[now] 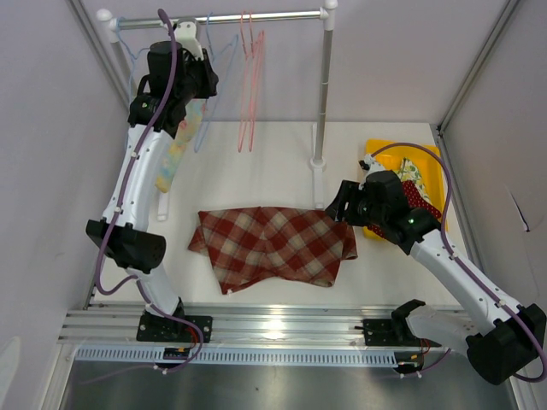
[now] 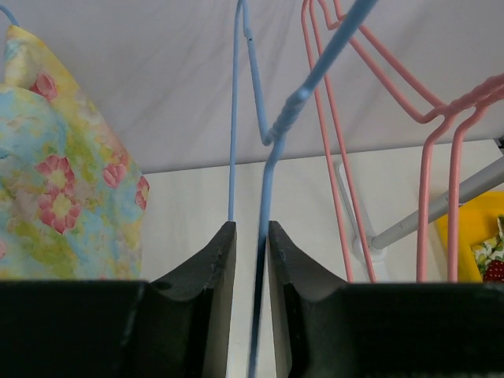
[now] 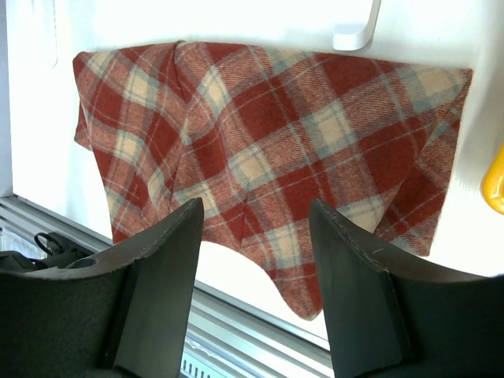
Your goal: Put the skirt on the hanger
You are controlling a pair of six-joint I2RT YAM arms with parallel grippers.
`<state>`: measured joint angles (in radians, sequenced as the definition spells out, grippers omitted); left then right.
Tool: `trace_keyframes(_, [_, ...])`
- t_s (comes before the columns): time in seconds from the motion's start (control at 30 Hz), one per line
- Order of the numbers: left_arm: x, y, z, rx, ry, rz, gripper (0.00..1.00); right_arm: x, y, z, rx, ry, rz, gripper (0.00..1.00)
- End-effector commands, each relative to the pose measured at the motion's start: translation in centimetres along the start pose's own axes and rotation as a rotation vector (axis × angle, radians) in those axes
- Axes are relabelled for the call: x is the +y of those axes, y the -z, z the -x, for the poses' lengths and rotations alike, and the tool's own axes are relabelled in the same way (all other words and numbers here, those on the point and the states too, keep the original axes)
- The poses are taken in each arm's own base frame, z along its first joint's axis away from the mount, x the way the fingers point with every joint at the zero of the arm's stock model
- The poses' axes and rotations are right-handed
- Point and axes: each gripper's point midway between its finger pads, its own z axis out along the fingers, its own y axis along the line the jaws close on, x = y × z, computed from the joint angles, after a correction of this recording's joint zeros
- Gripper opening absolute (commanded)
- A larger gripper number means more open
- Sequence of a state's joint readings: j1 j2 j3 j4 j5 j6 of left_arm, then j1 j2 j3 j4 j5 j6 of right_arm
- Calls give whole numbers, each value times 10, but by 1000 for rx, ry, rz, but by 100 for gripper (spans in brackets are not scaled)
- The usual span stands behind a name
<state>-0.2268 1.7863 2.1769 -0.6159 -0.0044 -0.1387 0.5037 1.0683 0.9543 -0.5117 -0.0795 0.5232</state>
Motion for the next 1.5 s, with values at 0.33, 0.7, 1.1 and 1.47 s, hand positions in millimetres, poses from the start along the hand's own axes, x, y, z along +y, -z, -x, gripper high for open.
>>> trace_keyframes(0.33, [-13,47,72,-200,-42,-53,0,7,10,13,-43,25,26,58])
trace_keyframes(0.7, [-13,78,64,-193,-66,-61,0,7,9,12,-39,29,31,58])
trace_keyframes(1.1, [-7,127,9,-92,-53,-60,0,5,12,11,-39,34,25,58])
trace_keyframes(1.47, [-64,177,-123,140,-3,-324,0,8,29,7,-34,38,25,57])
